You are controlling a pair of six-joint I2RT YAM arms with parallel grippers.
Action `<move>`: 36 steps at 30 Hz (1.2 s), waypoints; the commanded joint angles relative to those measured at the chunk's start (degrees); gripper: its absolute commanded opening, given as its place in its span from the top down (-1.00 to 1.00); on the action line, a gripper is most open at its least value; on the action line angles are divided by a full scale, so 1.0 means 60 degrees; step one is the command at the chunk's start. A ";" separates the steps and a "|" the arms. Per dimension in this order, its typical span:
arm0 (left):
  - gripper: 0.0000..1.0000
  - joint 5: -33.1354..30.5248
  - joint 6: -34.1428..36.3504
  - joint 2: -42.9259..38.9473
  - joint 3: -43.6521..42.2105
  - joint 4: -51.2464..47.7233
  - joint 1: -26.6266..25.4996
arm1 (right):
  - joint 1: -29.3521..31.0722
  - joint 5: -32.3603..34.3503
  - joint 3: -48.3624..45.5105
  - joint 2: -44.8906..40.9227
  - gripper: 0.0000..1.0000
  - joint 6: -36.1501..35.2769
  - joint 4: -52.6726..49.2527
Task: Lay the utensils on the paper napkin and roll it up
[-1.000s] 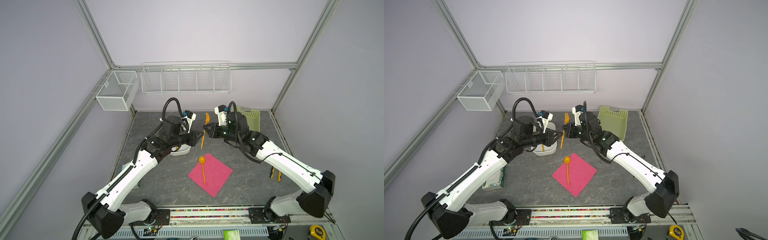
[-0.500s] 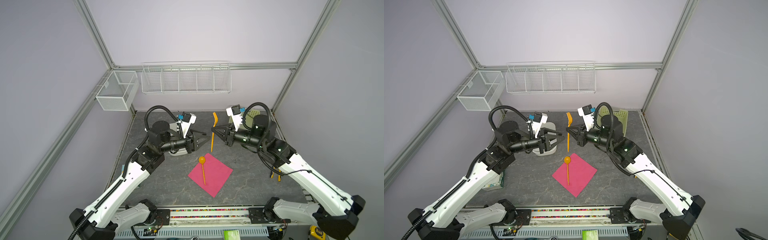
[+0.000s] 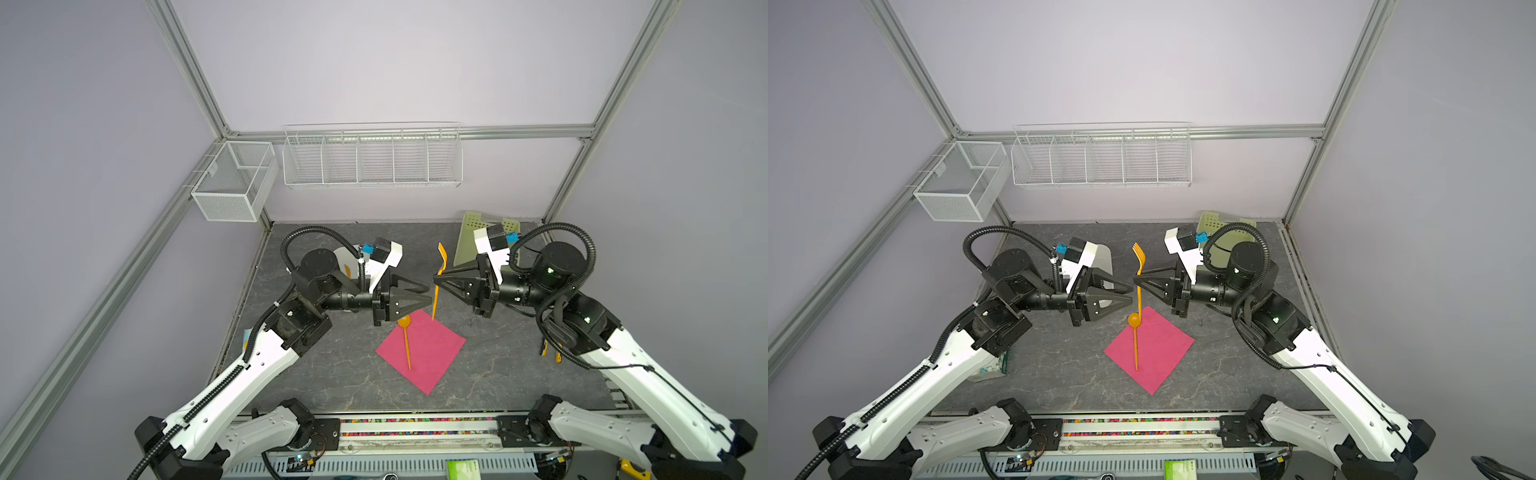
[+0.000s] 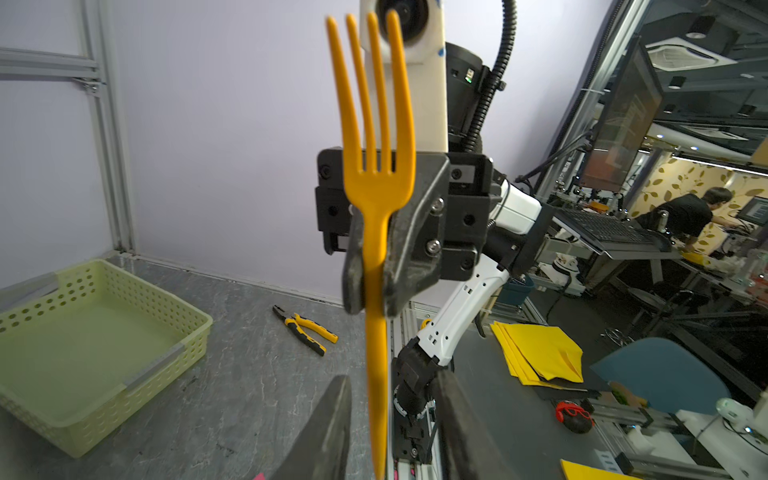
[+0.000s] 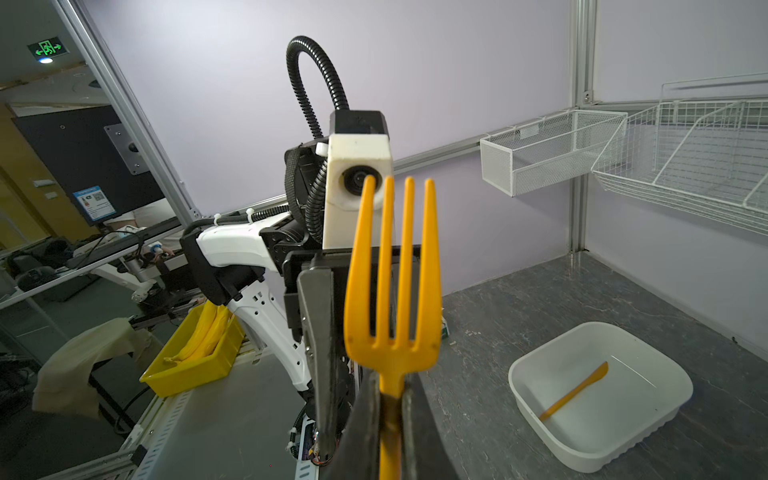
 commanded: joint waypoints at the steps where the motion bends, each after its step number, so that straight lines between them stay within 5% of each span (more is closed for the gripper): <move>1: 0.36 -0.0050 0.0605 -0.0012 0.0212 -0.0087 -0.0179 | 0.0090 -0.0592 0.0245 -0.0038 0.86 -0.0192 0.0429; 36: 0.74 0.0097 0.0543 -0.0047 0.0329 0.0543 -0.0549 | 0.0390 -0.0783 0.0218 0.0141 0.86 0.0057 0.0627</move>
